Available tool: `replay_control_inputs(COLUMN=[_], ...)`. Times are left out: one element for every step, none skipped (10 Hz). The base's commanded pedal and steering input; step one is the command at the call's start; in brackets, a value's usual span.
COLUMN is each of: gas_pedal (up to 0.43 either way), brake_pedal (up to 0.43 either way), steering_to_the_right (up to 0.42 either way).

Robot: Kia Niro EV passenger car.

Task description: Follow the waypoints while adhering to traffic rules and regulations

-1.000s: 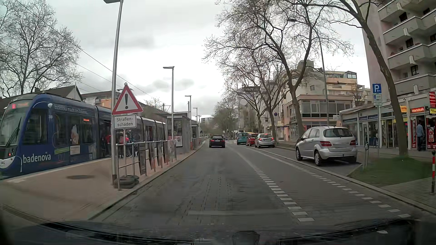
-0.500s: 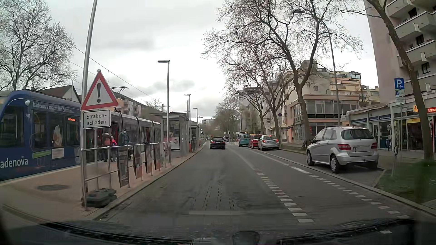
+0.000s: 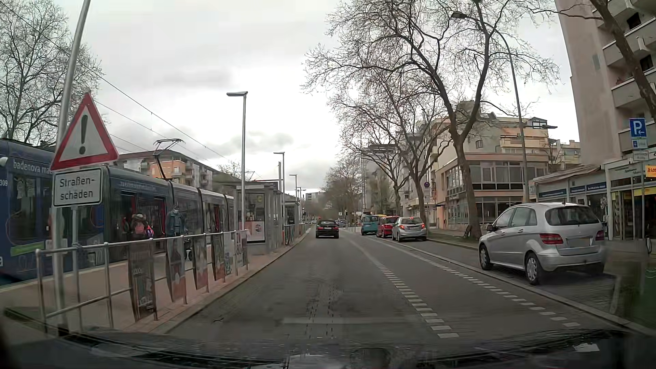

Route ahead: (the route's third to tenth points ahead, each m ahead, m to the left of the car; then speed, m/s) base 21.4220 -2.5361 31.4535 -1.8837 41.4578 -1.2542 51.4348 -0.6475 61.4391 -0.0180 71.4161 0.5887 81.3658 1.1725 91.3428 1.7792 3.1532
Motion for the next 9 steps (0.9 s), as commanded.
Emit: replay_control_inputs(gas_pedal=[0.047,0.047,0.047,0.059,0.067,0.067,0.067,0.067,0.087], brake_pedal=[0.0,0.0,0.0,0.0,0.0,0.0,0.0,0.0,0.0], steering_to_the_right=[-0.008,-0.008,-0.009,-0.008,-0.006,-0.009,-0.01,-0.006,-0.006])
